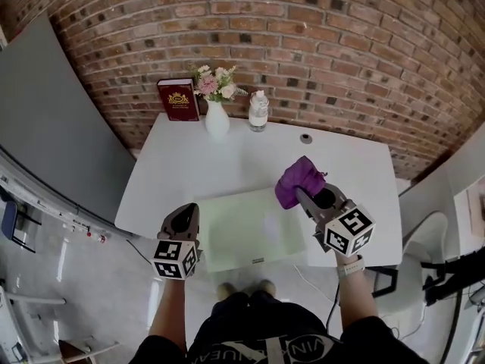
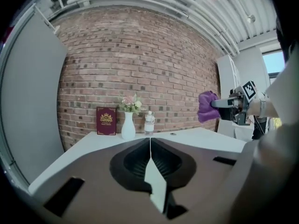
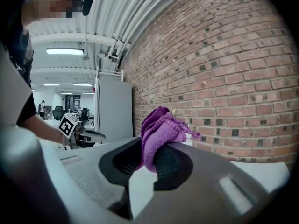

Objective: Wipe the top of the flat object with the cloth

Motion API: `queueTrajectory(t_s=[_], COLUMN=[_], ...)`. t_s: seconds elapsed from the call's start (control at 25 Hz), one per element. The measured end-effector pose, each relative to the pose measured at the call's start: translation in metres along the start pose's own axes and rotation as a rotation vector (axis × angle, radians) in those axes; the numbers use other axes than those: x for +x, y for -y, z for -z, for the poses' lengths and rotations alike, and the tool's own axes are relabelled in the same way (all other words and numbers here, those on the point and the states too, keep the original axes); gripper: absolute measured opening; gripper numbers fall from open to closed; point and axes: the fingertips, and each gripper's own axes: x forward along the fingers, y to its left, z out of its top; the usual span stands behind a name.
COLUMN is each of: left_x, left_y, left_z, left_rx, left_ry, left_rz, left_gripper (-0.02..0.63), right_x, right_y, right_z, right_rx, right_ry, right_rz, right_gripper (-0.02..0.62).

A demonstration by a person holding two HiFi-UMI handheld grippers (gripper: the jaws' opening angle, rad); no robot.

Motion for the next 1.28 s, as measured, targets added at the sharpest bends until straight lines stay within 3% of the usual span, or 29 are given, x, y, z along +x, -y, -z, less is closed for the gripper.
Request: queueTrajectory(t_s=[0.16,0.64,1.28], left_x=[-0.015,-0.062,-0.072], left_y=[0.001,0.005,-0.006], left_z=[-0.028,-0.104,-0.102], left_rx=[-0.021,-0.002,-0.069], left_ry=[0.075,0.253,0.307], left_rz=[-0.007,-0.045,-0.07], left_gripper=[0.012,0.012,0.012], right_x=[-0.003,-0.031,-0.012], right_y=[-0.016,-0.023,-0.033], right_z=[-0.023,-0.059,-0.055], right_rx=[-0.02,-0.032,-0.078], right_ry=[0.045,0.145,0.113], right_rz=[-0.051,-0.034,-0.083], right_gripper=[0.064,0.063,0.06])
